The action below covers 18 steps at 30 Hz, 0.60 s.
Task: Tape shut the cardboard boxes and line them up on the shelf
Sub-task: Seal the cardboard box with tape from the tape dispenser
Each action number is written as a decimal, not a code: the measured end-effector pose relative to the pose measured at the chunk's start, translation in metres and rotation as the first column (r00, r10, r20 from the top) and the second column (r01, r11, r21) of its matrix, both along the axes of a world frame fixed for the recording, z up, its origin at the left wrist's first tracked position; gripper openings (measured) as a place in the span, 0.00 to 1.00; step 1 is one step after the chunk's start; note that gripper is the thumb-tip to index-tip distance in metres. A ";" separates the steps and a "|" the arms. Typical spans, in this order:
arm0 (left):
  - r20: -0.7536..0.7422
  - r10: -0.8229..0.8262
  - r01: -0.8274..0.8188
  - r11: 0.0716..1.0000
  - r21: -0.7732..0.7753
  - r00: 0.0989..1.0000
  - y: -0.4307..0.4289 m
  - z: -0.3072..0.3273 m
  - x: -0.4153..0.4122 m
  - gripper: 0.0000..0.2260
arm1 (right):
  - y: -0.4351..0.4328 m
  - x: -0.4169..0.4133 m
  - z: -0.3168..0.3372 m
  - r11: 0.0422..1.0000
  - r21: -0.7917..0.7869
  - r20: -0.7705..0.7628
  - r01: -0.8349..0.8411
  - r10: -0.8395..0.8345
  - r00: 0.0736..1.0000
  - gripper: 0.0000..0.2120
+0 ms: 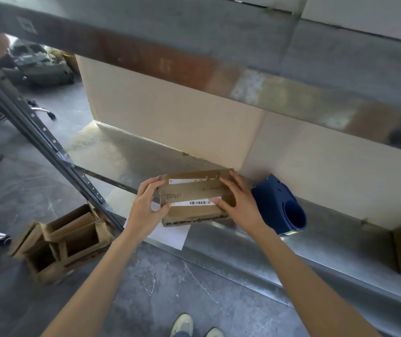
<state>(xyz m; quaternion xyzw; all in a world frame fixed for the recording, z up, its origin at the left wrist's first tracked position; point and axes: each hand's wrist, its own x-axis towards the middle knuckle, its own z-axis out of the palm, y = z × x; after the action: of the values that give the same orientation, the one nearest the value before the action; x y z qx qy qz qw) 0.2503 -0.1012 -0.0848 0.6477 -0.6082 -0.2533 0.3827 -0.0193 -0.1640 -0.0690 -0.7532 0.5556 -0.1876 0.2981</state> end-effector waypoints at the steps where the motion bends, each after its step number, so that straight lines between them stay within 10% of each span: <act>1: -0.022 0.018 -0.018 1.000 -0.001 1.000 -0.003 0.000 -0.005 0.24 | 0.002 0.001 -0.001 1.000 -0.012 0.008 0.021 -0.021 1.000 0.33; 8: 0.001 0.110 -0.110 0.990 -0.088 0.994 -0.030 0.001 -0.033 0.25 | 0.005 0.002 0.007 0.963 -0.239 -0.157 0.126 -0.166 0.974 0.24; 18: 0.034 -0.017 0.021 0.993 -0.118 0.999 -0.054 -0.007 -0.030 0.28 | -0.008 0.005 -0.011 0.989 -0.150 -0.047 0.002 -0.009 0.999 0.30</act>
<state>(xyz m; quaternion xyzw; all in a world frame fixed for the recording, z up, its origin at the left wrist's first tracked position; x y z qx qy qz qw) 0.2199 -0.1550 -0.0920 0.6221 -0.6343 -0.2100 0.4081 -0.0140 -0.1724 -0.0804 -0.7762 0.5490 -0.2115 0.2267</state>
